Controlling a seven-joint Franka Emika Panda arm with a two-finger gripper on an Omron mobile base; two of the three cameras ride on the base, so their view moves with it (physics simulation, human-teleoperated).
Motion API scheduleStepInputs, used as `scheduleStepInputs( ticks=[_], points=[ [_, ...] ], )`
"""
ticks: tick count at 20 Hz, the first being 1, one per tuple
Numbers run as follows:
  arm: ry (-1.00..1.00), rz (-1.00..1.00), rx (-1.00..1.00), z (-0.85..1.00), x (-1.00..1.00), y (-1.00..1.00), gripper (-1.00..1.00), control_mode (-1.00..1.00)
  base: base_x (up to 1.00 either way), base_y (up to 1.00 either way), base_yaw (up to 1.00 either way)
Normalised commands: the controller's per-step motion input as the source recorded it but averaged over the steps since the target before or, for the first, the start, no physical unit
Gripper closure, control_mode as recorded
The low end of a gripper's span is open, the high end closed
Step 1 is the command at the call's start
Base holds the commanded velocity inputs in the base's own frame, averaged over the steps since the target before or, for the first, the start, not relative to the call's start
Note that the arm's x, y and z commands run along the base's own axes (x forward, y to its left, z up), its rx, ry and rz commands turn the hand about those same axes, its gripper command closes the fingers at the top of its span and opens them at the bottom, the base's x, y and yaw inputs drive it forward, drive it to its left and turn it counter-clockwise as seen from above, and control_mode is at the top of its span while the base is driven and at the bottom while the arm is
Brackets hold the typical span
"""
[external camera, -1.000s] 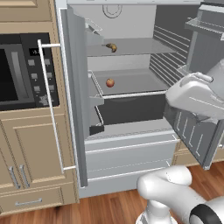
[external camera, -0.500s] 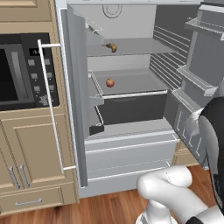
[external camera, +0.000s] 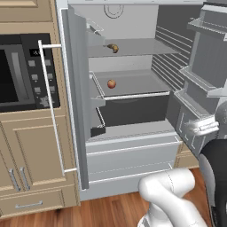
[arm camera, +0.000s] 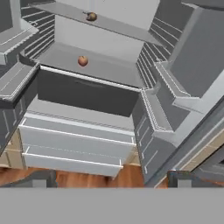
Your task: Retrieve the banana and peach from the fridge and place them into the bowl on the dining table.
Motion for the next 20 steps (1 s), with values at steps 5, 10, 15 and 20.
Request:
scheduleStepInputs(
  ticks=[5,10,15,20],
  points=[
    [-0.29,0.15,0.16,0.17,0.12,0.0,-1.0,-1.0,0.0,0.0,0.0],
    [-0.11,0.13,0.11,0.28,-0.16,0.0,-1.0,-1.0,0.0,0.0,0.0],
    [0.0,0.11,0.05,0.31,-0.2,0.1,-1.0,-1.0,0.0,0.0,0.0],
    [0.11,0.01,-0.02,0.1,-0.01,0.3,-1.0,-1.0,0.0,0.0,0.0]
  ],
)
